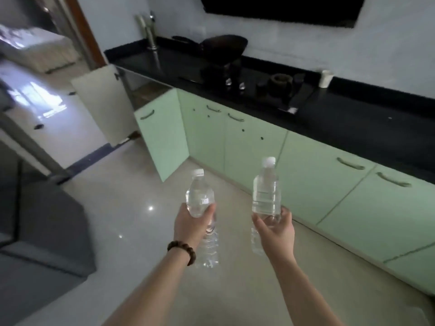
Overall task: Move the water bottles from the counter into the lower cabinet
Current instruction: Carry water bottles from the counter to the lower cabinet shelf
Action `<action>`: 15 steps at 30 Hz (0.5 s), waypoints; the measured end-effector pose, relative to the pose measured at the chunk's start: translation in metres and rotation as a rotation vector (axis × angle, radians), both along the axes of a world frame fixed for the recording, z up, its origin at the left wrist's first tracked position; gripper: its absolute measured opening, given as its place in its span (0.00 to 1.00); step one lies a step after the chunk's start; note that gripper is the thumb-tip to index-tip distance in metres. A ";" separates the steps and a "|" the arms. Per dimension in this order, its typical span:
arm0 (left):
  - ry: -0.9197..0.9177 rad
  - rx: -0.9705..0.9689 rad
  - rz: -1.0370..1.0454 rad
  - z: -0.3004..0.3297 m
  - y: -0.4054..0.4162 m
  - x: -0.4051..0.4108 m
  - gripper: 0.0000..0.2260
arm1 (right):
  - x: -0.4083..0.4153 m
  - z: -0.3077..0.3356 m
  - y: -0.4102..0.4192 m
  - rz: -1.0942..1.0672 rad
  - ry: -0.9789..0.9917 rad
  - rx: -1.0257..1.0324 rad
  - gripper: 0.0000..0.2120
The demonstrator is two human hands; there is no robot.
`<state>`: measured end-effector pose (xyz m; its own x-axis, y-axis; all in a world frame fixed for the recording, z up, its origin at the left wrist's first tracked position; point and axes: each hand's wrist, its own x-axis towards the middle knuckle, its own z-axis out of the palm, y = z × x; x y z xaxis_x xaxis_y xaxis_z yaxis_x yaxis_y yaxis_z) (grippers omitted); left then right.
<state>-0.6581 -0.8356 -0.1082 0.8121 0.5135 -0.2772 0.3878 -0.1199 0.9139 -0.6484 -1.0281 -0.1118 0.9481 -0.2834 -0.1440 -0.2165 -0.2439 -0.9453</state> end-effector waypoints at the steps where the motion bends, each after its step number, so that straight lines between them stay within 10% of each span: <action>1: 0.010 -0.002 0.040 0.001 0.030 0.000 0.24 | 0.006 -0.001 0.029 0.034 -0.002 -0.001 0.21; 15: 0.081 -0.071 0.425 -0.034 0.307 0.058 0.31 | 0.147 -0.016 0.305 0.402 0.011 -0.028 0.24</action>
